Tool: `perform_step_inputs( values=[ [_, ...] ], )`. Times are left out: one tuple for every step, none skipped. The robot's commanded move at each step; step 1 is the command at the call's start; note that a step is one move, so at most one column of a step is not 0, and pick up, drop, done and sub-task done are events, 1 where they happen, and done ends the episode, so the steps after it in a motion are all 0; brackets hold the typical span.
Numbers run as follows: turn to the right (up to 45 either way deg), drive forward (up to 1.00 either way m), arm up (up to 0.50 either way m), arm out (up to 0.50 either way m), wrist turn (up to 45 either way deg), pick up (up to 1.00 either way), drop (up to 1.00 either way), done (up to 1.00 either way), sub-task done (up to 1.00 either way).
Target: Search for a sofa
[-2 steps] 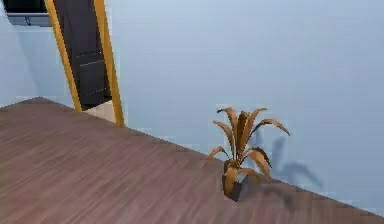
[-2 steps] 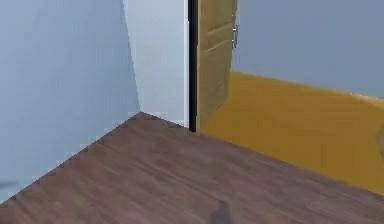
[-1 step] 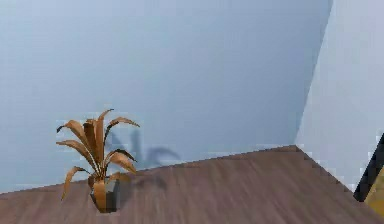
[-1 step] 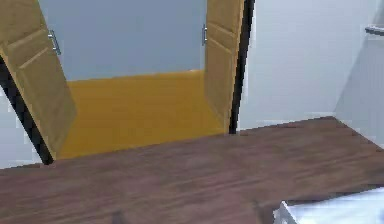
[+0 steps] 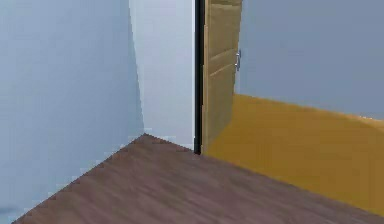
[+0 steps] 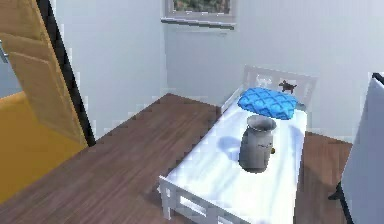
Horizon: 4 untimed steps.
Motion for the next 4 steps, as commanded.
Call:
perform_step_inputs(
  values=[
    [24.0,0.00,0.00,0.00,0.0,0.00,0.00,0.00,0.00],
    [0.0,1.00,0.00,0.00,0.0,0.00,0.00,0.00,0.00],
    [0.0,1.00,0.00,0.00,0.0,0.00,0.00,0.00,0.00],
    [0.0,0.55,0.00,0.00,0.0,0.00,0.00,0.00,0.00]
  ],
)
